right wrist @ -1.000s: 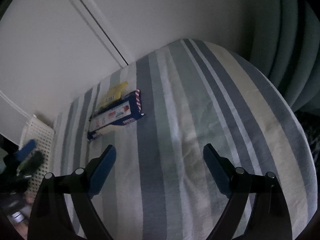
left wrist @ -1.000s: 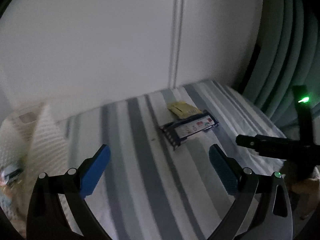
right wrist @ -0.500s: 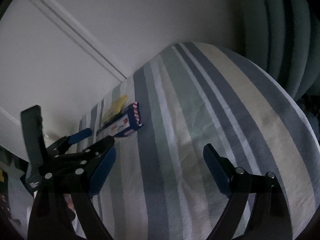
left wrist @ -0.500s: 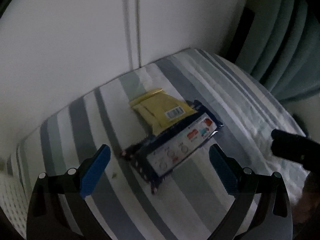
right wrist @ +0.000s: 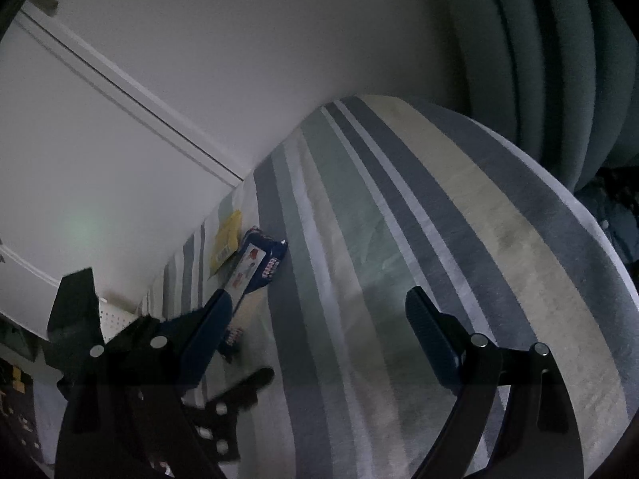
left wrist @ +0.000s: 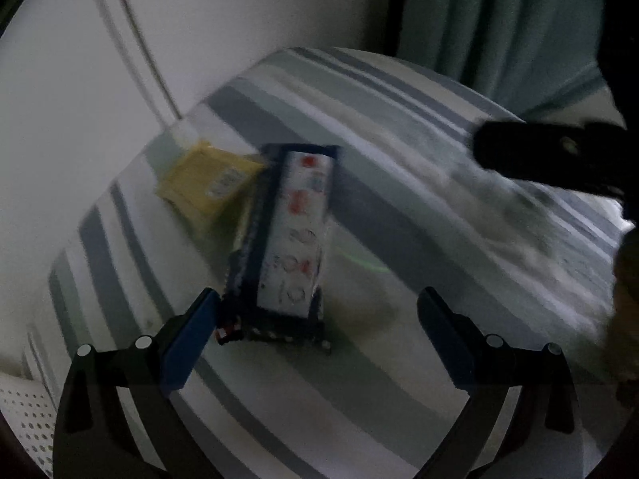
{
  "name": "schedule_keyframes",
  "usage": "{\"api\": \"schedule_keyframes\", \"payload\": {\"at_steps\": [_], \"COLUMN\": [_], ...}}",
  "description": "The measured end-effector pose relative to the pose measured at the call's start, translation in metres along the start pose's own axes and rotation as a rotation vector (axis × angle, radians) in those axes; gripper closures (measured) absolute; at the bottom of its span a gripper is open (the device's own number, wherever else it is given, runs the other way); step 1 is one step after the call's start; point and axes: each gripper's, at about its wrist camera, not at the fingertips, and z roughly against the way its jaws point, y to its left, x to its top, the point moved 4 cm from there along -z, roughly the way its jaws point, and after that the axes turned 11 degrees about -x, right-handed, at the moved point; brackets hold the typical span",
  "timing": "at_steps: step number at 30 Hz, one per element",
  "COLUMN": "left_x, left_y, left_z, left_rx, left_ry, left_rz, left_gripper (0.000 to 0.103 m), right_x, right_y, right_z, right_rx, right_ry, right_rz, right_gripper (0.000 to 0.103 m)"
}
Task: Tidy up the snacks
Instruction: 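Move the left tool to the blue-white wafer pack and grasp it, then lift the wafer pack with the left tool while the right tool grasps the small yellow pack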
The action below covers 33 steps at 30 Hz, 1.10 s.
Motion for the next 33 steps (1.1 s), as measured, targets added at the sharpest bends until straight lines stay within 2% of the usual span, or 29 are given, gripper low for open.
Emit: {"api": "schedule_keyframes", "payload": {"at_steps": [3, 7, 9, 10, 12, 14, 21, 28, 33], "left_x": [0.005, 0.021, 0.026, 0.028, 0.032, 0.032, 0.014, -0.022, -0.055], "left_y": [0.0, 0.018, 0.025, 0.026, 0.027, 0.026, 0.009, 0.017, 0.035], "left_z": [0.0, -0.006, -0.01, -0.009, -0.008, -0.006, 0.011, 0.061, 0.096], "left_rx": [0.012, -0.006, -0.002, 0.008, 0.05, 0.042, 0.018, -0.016, 0.05], "left_ry": [-0.016, -0.055, -0.06, -0.069, -0.069, -0.077, -0.115, -0.241, -0.33], "left_rz": [0.012, 0.114, 0.147, 0.149, 0.152, 0.158, 0.183, 0.304, 0.409], "left_gripper": [0.003, 0.004, 0.021, 0.025, 0.044, 0.056, 0.057, 0.057, 0.057], "right_x": [0.0, 0.0, -0.001, -0.001, -0.001, -0.002, -0.004, -0.006, -0.006], "right_y": [-0.003, -0.007, -0.009, -0.008, -0.007, -0.006, -0.004, 0.003, 0.018], "right_z": [0.002, 0.005, 0.006, 0.005, 0.006, 0.006, 0.007, 0.004, -0.008], "right_rx": [-0.004, -0.004, -0.004, -0.003, -0.003, -0.006, -0.008, -0.013, -0.044], "right_ry": [-0.009, -0.014, -0.015, -0.015, -0.018, -0.022, -0.026, -0.016, 0.005], "right_rz": [-0.011, -0.032, -0.034, -0.033, -0.025, -0.015, -0.004, 0.03, 0.082], "right_gripper": [0.015, 0.015, 0.015, 0.015, 0.015, 0.015, 0.015, 0.015, 0.015]}}
